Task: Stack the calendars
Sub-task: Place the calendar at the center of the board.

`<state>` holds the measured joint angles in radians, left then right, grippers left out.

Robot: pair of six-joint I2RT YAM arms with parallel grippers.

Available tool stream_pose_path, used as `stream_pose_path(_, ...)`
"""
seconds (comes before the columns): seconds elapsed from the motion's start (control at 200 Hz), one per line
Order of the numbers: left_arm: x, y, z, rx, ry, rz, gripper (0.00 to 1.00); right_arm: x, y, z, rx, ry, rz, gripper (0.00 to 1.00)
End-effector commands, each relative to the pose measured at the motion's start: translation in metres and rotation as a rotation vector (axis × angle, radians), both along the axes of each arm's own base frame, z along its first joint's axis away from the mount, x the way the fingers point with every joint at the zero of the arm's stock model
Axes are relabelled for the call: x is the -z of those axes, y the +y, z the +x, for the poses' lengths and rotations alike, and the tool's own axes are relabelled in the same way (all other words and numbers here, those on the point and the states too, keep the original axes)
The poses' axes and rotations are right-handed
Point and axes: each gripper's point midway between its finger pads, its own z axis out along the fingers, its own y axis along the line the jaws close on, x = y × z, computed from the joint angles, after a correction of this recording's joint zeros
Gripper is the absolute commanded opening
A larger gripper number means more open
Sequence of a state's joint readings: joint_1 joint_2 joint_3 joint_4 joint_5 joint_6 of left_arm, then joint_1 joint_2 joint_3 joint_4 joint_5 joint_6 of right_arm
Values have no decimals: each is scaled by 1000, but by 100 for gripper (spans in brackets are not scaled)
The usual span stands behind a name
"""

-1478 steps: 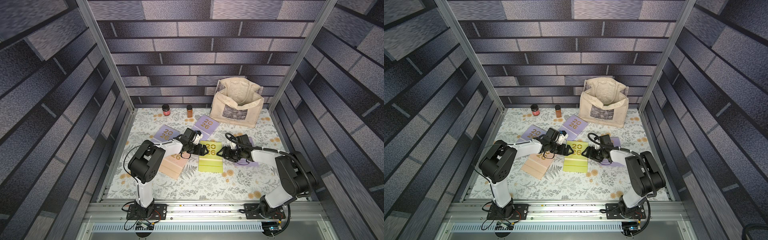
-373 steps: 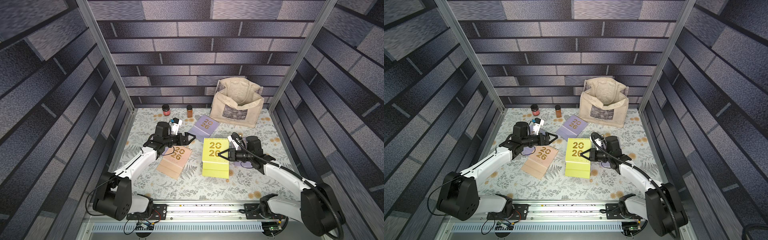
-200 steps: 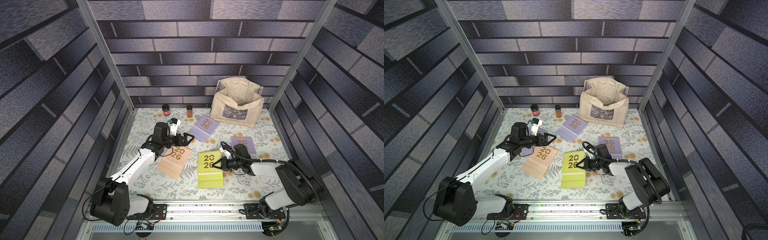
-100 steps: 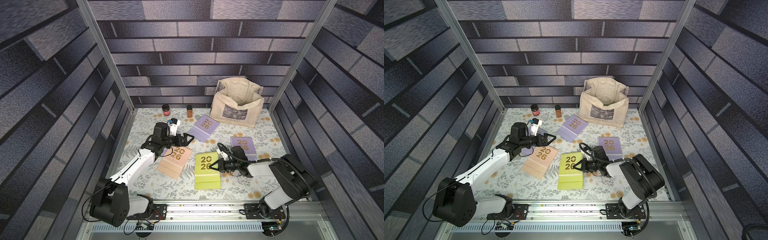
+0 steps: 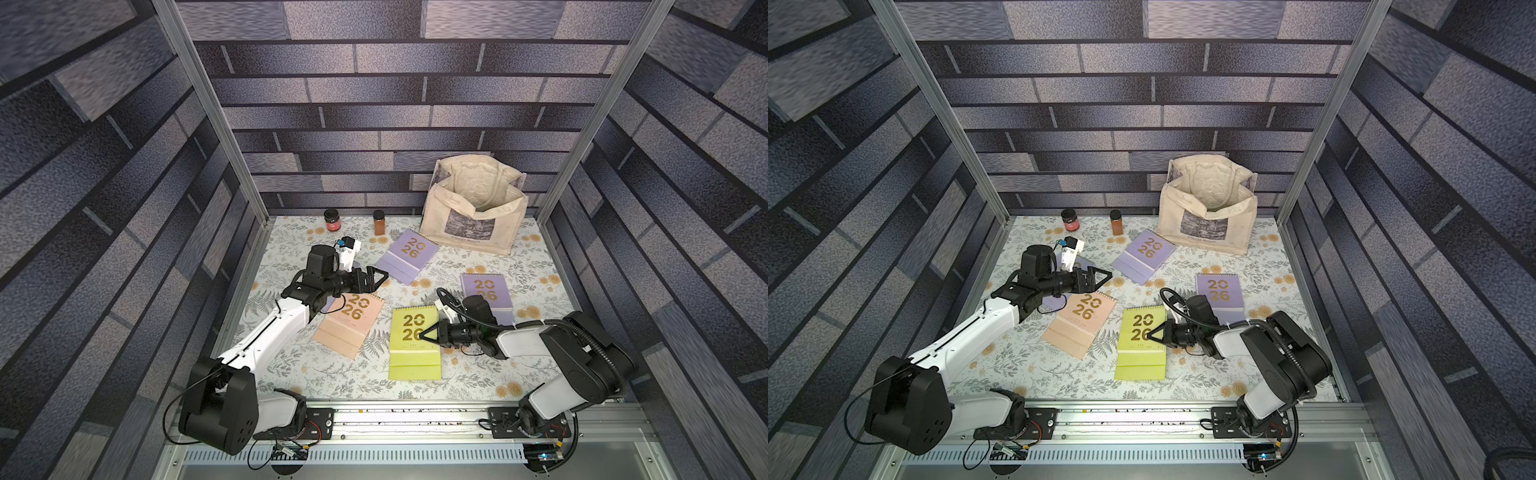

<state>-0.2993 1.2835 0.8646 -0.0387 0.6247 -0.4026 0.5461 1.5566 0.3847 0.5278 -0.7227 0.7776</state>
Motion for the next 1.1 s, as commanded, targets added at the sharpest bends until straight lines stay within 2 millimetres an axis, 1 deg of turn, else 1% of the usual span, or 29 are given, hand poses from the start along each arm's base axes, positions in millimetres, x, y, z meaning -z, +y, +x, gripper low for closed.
stream_pose_path(0.0, -5, 0, -7, 26, -29, 4, 100, 75, -53, -31, 66, 113, -351, 10)
stream_pose_path(0.08, -5, -1, -7, 27, -30, 3, 100, 77, -56, -32, 71, 119, -364, 21)
stream_pose_path(0.125, -6, -1, -7, 29, -30, 2, 100, 77, -57, -33, 67, 120, -368, 30)
stream_pose_path(0.175, -6, -1, -7, 29, -30, 1, 100, 78, -57, -34, 63, 122, -374, 38)
stream_pose_path(0.215, -6, -1, -7, 29, -29, 1, 100, 77, -57, -34, 62, 123, -378, 42)
stream_pose_path(0.301, -7, 0, -7, 28, -32, 0, 100, 76, -59, -33, 65, 117, -389, 46)
stream_pose_path(0.336, -7, 0, -7, 27, -33, 0, 100, 76, -60, -32, 65, 115, -398, 50)
stream_pose_path(0.371, -8, 0, -7, 29, -35, 0, 100, 75, -60, -32, 63, 114, -403, 59)
stream_pose_path(0.396, -7, 0, -7, 28, -35, 1, 100, 74, -61, -32, 64, 114, -408, 62)
stream_pose_path(0.406, -7, 0, -7, 29, -35, 1, 100, 74, -61, -32, 64, 113, -410, 66)
stream_pose_path(0.466, -7, 0, -7, 28, -34, 2, 100, 71, -64, -31, 69, 110, -426, 74)
stream_pose_path(0.601, -7, 0, -7, 28, -34, 2, 100, 66, -78, -31, 95, 98, -504, 80)
stream_pose_path(0.846, -7, 0, -7, 28, -33, 1, 100, 57, -95, -34, 125, 102, -597, 83)
stream_pose_path(0.937, -7, 0, -7, 24, -36, 4, 100, 45, -96, -29, 132, 71, -607, 85)
stream_pose_path(1.092, -4, 1, -5, 12, -33, 20, 100, 22, -107, -17, 149, 22, -650, 94)
